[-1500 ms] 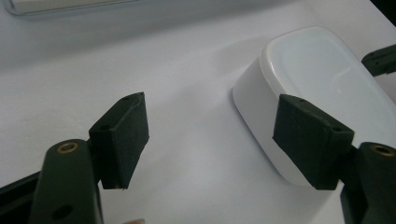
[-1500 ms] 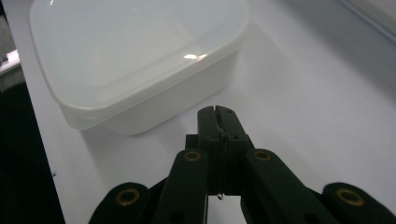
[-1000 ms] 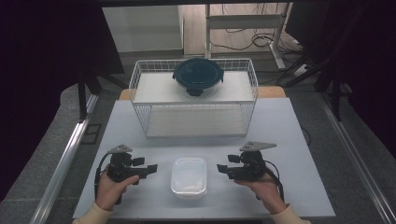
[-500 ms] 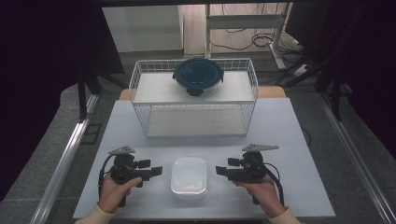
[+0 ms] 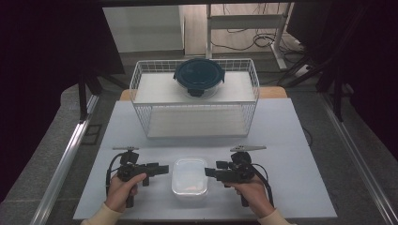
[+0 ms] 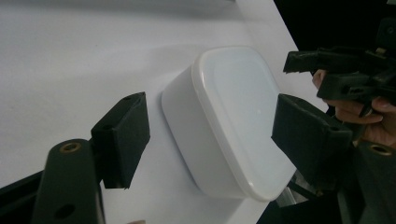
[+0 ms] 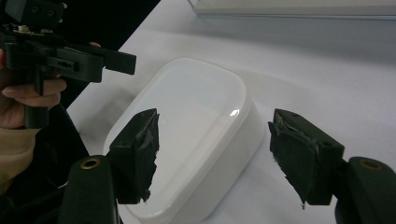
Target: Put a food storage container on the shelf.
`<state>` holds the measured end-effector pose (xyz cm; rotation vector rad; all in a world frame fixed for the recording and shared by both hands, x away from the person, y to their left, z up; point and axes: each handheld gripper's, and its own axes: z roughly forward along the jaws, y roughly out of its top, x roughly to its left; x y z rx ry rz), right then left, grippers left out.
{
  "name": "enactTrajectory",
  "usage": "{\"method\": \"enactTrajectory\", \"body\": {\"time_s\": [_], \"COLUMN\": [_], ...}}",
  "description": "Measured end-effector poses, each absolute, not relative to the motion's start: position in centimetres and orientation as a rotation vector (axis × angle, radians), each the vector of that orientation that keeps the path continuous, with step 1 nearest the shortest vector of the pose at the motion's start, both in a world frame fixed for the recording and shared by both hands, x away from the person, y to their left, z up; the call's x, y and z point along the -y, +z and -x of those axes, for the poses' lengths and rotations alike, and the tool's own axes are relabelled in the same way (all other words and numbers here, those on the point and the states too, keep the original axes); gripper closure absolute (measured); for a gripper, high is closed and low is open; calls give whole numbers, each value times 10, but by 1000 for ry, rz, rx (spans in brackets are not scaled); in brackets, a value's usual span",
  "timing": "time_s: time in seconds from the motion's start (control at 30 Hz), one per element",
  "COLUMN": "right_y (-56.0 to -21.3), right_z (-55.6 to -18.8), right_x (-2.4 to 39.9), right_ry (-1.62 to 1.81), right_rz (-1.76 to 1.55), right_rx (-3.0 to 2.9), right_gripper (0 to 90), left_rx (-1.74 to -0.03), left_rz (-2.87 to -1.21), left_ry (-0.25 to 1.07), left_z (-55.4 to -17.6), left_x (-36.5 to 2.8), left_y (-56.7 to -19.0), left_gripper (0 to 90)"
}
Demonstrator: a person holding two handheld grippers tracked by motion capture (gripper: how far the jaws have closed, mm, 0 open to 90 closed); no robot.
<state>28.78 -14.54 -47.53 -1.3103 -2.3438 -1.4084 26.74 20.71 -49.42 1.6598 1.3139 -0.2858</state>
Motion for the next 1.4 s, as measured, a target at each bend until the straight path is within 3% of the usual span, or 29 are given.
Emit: {"method": "enactTrajectory", "body": {"time_s": [0.53,0.73,0.97,1.4], "right_y": [-498,-502,-502,-490], "right_z": [-289,-289,-288,-281], "right_x": [139,137,143,153], "right_ry": [-1311,-1294,-1300,-1363], "right_rz": [1363,1355,1390,1338], "right_rx": [2217,2176,2097,2059], "right_gripper": [459,558,671,794], "left_rx": [-1313,-1292,-1311,-1243], "left_rz": [-1646,-1634,-1609,-1622], "left_ry": [-460,-520,-478,-377], "left_z": [-274,-275,-270,-254], "left_x": [-189,-185,-189,-190], "left_y": [-521,-524,-519,-499], "left_gripper": [363,501,673,794]}}
